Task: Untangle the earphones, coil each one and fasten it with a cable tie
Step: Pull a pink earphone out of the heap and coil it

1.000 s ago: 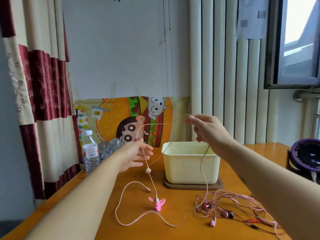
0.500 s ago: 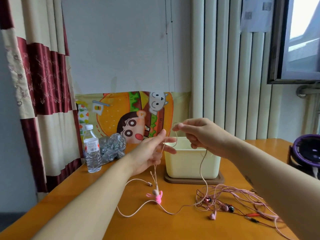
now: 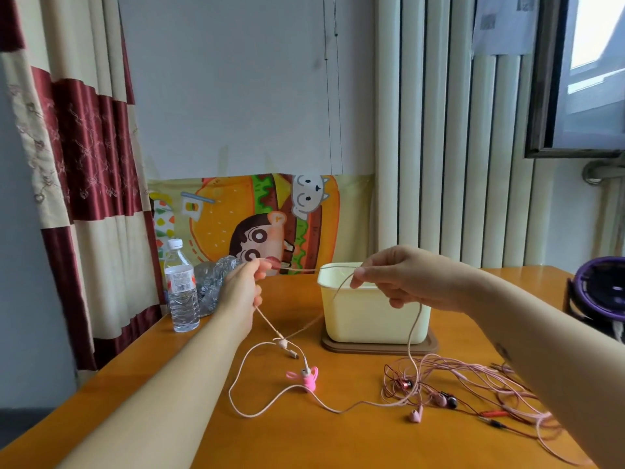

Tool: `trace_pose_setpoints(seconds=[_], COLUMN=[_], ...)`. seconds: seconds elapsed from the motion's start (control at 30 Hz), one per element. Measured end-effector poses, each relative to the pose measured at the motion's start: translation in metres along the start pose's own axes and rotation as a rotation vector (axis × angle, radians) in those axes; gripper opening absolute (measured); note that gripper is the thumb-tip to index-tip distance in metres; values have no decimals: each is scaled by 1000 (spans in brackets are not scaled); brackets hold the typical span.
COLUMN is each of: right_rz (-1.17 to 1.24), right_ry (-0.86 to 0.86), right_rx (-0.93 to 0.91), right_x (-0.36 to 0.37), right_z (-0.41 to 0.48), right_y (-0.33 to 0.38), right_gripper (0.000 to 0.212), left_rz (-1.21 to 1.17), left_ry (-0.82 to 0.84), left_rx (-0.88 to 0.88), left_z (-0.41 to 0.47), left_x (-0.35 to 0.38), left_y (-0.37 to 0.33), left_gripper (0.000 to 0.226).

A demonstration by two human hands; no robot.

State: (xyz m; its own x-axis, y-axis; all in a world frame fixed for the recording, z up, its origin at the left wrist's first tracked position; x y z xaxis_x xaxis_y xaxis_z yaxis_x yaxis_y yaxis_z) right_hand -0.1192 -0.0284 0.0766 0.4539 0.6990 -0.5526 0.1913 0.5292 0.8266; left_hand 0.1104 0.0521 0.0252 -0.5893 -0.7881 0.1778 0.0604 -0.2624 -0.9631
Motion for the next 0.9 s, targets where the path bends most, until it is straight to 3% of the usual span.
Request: trace_pose_setpoints(seconds=[0.1,0.27,0.43,0.53,0.7,0.8,0.9], right_rz=[7,-16,-64,-108,-407,-591,-629], right_ry=[-114,-96,-50,44,241,262,284], right_rx=[-2,11,-7,-10,28,79,111], right_x=[-8,3,18,30,48,55,62], right_z=[1,4,9,11,10,16,20], right_y=[-5,-11,-12,-13,-26,-49,-68], right_gripper=[24,24,22,18,18,22,29], left_rz=[316,826,1096,1172,888,1150,1176], left_ry=[125,527,814,858,808,791,748], left_rx=[43,-41,-266,-194,-262,-81,-10], left_z=[4,-15,-35,-36,-32,-30,-35], left_x=[-9,-1,7,17,28,34,39], left_y=[7,38,64,65,73,86,99], left_gripper=[17,13,46,58,51,58,47])
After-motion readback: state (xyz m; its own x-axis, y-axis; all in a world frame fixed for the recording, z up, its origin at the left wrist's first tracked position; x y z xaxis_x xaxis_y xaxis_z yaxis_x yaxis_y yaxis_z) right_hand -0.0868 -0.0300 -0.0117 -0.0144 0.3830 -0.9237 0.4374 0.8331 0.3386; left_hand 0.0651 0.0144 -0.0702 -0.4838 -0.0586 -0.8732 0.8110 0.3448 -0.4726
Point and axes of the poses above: each hand's wrist, its own z-axis towards the middle knuckle, its own x-axis out of the palm, y = z × x, the point moved 6 cm from there along z, towards the middle knuckle
